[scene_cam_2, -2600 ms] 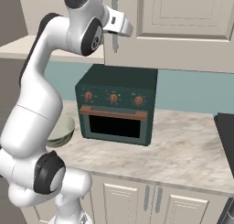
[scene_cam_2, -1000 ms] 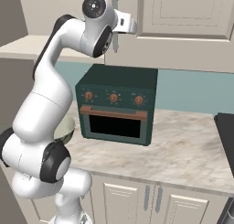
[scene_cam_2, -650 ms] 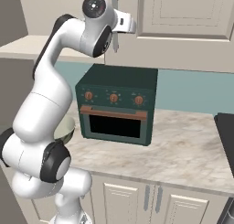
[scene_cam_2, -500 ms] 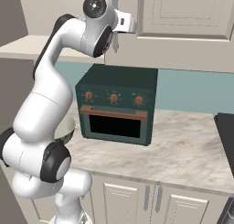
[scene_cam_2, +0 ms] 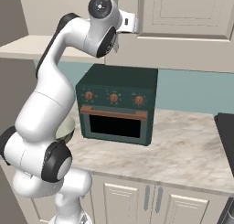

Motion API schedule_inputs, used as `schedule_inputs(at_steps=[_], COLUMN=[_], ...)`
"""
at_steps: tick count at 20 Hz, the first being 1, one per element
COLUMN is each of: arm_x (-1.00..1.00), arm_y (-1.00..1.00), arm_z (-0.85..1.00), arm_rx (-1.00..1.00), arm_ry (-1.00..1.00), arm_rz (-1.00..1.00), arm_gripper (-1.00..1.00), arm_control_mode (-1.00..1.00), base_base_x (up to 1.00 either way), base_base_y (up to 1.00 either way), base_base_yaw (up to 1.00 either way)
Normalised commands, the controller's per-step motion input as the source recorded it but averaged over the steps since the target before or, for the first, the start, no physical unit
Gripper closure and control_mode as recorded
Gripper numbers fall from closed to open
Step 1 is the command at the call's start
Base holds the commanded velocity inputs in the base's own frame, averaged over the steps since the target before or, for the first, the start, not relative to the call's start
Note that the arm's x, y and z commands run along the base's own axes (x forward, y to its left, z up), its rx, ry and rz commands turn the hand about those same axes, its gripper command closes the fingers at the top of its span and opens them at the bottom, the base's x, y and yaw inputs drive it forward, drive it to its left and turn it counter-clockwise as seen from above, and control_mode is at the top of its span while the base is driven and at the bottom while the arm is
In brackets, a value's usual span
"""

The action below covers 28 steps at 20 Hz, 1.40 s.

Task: Open the cabinet and setup a tea strainer by placing it in the bowl upright.

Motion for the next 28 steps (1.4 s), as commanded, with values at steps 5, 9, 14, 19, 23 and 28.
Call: schedule_inputs(at_steps=[5,9,14,19,23,28], arm_x=[0.20,0.23,0.16,0.13,0.17,0.04], arm_y=[-0.09,-0.24,-0.30,-0.41,-0.36,-0.26], arm_z=[-0.05,-0.07,-0.11,-0.15,-0.15,-0.04], arm_rx=[0.00,0.00,0.00,0.00,0.00,0.00], arm_ry=[0.00,0.00,0.00,0.00,0.00,0.00], arm_rz=[0.00,0.00,0.00,0.00,0.00,0.00], arm_gripper=[1.00,1.00,1.00,1.00,1.00,1.00], arm_control_mode=[-1.00,-1.00,-1.00,-1.00,-1.00,-1.00], base_base_x=[0.00,0.00,0.00,0.00,0.00,0.00], base_base_y=[0.00,0.00,0.00,0.00,0.00,0.00], base_base_yaw=[0.00,0.00,0.00,0.00,0.00,0.00])
